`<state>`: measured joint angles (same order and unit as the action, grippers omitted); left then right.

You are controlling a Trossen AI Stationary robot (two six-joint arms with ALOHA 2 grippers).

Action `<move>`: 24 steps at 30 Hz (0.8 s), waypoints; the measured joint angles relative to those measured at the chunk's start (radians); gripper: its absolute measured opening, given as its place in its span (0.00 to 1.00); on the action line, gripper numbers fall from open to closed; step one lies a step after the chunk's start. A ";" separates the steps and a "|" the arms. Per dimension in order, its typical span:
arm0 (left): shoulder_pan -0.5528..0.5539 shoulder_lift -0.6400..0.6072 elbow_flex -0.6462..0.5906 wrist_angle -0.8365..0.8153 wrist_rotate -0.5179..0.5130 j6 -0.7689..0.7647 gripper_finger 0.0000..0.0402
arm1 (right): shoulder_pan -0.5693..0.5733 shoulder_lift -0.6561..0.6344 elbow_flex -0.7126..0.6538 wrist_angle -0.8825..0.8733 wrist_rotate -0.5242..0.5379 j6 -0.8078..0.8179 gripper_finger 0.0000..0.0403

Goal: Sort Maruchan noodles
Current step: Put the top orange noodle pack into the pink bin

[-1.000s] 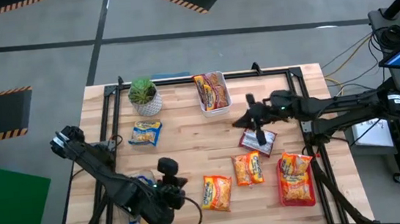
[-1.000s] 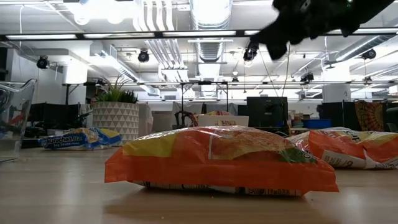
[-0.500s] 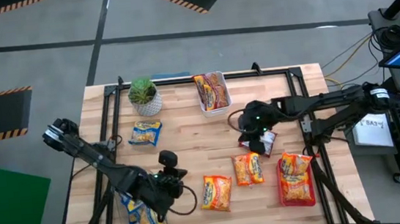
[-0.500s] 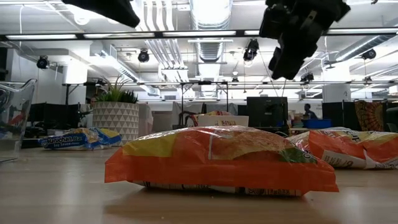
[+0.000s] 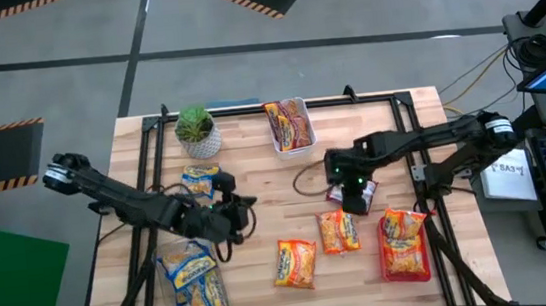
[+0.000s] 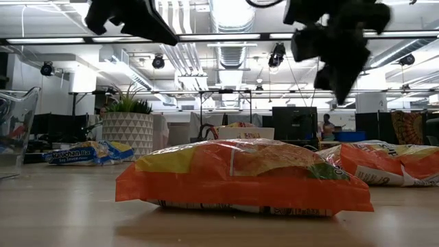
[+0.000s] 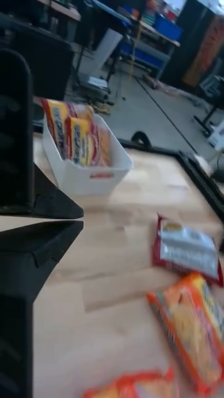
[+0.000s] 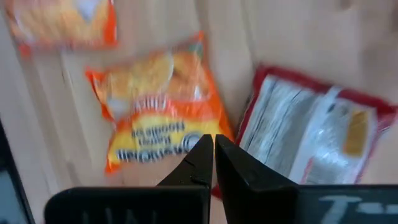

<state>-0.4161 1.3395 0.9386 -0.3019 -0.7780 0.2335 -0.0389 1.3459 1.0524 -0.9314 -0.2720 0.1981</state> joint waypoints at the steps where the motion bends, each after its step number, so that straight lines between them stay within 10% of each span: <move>1: 0.012 -0.007 0.000 0.001 0.000 0.002 0.00 | 0.012 0.008 -0.007 -0.014 -0.004 -0.011 0.02; 24: 0.032 -0.013 -0.072 -0.028 0.002 -0.120 0.00 | 0.192 0.263 0.107 -0.001 0.003 0.022 0.03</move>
<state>-0.3838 1.3266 0.8671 -0.3294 -0.7759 0.1133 0.1528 1.6091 1.1592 -0.9323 -0.2693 0.2200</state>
